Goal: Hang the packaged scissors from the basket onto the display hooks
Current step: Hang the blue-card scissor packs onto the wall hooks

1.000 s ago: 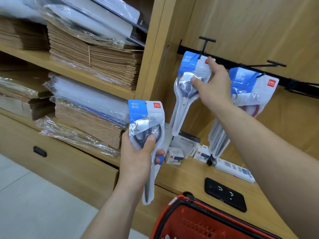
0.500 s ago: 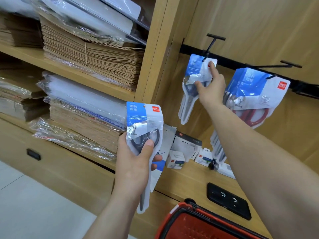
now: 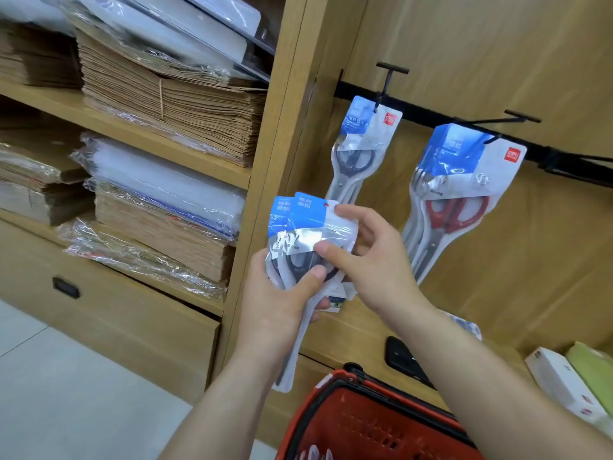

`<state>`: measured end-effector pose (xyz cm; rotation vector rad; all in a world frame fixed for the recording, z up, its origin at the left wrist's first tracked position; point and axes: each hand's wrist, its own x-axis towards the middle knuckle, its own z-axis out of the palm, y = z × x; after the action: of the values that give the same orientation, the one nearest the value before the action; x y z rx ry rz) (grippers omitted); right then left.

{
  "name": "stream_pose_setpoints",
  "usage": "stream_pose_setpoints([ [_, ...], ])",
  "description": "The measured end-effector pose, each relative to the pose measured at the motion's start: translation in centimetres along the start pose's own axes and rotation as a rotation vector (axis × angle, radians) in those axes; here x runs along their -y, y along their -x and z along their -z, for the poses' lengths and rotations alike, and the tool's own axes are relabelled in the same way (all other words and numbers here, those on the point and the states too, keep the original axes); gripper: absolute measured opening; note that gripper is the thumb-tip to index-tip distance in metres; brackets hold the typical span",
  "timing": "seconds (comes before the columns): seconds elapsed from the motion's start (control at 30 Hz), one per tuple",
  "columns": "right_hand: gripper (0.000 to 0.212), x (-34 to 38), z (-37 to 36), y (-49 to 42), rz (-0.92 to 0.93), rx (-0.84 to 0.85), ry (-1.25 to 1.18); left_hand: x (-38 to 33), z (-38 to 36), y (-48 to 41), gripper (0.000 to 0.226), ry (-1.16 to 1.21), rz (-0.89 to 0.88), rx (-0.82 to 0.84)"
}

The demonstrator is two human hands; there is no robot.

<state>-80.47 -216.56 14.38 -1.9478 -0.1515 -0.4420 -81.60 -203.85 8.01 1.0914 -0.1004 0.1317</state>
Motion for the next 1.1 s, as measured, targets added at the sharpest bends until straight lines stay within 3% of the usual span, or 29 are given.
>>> stream_pose_setpoints([
  [0.17, 0.064, 0.8, 1.5, 0.4, -0.010, -0.089, -0.023, 0.0, 0.0, 0.6, 0.037, -0.053, -0.040, 0.012],
  [0.27, 0.068, 2.3, 2.7, 0.0, 0.049, -0.158, -0.030, -0.3, 0.3, 0.8, 0.025, -0.013, -0.001, 0.048],
  [0.53, 0.067, 6.2, 3.9, -5.7, 0.240, -0.248, 0.084, -0.6, 1.4, 0.3, 0.029, -0.093, -0.019, -0.010],
  [1.1, 0.073, 3.2, 3.4, -13.3, 0.155, -0.333, 0.242, -1.4, 2.2, -0.4, 0.033, -0.017, 0.039, -0.044],
])
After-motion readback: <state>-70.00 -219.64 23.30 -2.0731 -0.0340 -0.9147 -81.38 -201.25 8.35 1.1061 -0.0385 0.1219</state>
